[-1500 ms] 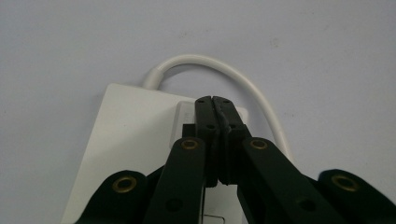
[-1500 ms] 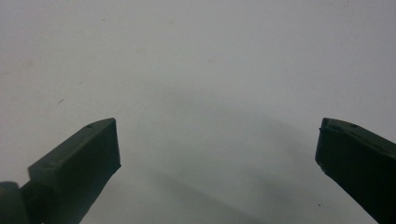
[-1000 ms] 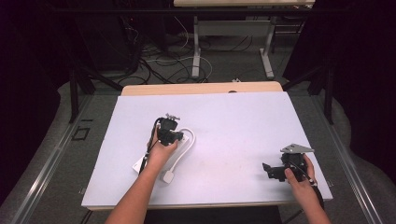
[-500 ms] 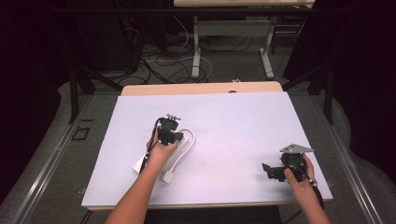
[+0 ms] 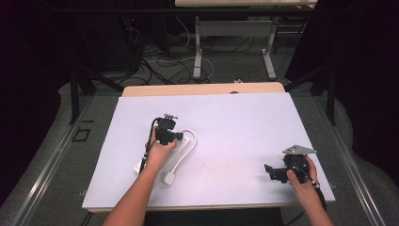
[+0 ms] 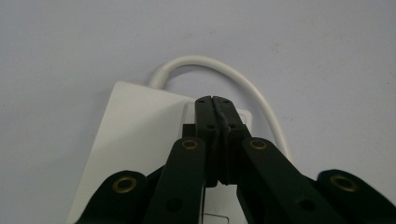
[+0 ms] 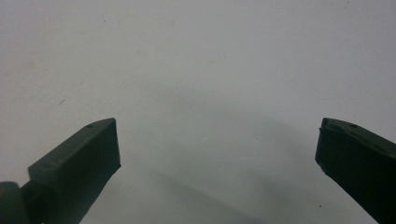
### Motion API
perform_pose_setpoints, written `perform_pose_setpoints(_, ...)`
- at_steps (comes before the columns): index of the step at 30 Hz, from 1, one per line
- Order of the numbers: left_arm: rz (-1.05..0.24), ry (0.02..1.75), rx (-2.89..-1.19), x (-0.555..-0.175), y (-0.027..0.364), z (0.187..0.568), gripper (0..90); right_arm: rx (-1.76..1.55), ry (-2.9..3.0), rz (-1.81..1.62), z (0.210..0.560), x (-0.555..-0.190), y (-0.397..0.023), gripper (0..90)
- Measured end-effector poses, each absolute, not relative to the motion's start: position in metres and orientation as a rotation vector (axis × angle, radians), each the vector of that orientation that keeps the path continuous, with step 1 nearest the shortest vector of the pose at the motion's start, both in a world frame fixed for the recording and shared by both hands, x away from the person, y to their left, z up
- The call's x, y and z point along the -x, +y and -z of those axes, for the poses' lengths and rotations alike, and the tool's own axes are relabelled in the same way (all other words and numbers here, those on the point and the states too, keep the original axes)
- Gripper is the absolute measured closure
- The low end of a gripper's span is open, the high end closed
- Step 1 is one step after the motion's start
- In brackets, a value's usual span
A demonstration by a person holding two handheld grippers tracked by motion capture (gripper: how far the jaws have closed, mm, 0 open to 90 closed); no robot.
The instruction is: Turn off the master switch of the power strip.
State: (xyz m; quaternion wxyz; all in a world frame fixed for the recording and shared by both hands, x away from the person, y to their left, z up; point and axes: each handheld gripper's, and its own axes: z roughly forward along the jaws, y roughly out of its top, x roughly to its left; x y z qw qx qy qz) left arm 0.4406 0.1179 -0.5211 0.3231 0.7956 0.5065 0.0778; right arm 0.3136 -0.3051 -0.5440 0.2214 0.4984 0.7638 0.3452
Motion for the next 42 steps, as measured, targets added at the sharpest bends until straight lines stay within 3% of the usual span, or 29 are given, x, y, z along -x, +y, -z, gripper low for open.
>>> perform_pose_setpoints(17, -0.198, 1.335, -2.079, -0.438, 0.121, 0.519, 88.4, -1.380, 2.105, -0.953, 0.543, -0.312, -0.306, 0.0)
perform_pose_setpoints(42, -0.208, 1.336, -2.069, -0.431, 0.129, 0.510, 72.3, -1.376, 2.098, -0.950, 0.542, -0.312, -0.306, 0.0)
